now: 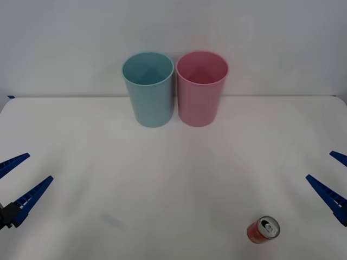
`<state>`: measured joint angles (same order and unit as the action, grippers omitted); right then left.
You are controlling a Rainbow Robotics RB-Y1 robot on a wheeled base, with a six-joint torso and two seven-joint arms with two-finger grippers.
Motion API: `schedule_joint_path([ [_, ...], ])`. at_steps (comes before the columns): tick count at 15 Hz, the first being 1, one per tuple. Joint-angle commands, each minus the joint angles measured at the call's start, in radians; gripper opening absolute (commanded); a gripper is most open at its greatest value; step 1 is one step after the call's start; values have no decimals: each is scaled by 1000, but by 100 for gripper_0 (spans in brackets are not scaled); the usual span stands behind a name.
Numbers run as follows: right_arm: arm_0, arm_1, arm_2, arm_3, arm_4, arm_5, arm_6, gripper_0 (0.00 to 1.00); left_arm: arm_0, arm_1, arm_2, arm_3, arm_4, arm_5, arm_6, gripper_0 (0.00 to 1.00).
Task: Grasp the object on the table and drop it into the matching bin: aluminum can to the light blue bin, PET bottle to the pink bin.
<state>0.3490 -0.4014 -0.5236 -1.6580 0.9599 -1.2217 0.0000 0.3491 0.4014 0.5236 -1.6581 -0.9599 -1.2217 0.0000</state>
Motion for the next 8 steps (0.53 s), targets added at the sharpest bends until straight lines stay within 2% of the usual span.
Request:
schedule_joint_path([
  [1,-5,3,-6,-2,-7,-7,-3,100,0,0,0,0,0,0,0,100],
  [5,5,-28,10,6,-27,-13,-3,100,0,0,0,0,0,0,0,100],
  [8,-1,-79,25,75,-44,-42,15,100,0,0,0,0,0,0,0,100],
])
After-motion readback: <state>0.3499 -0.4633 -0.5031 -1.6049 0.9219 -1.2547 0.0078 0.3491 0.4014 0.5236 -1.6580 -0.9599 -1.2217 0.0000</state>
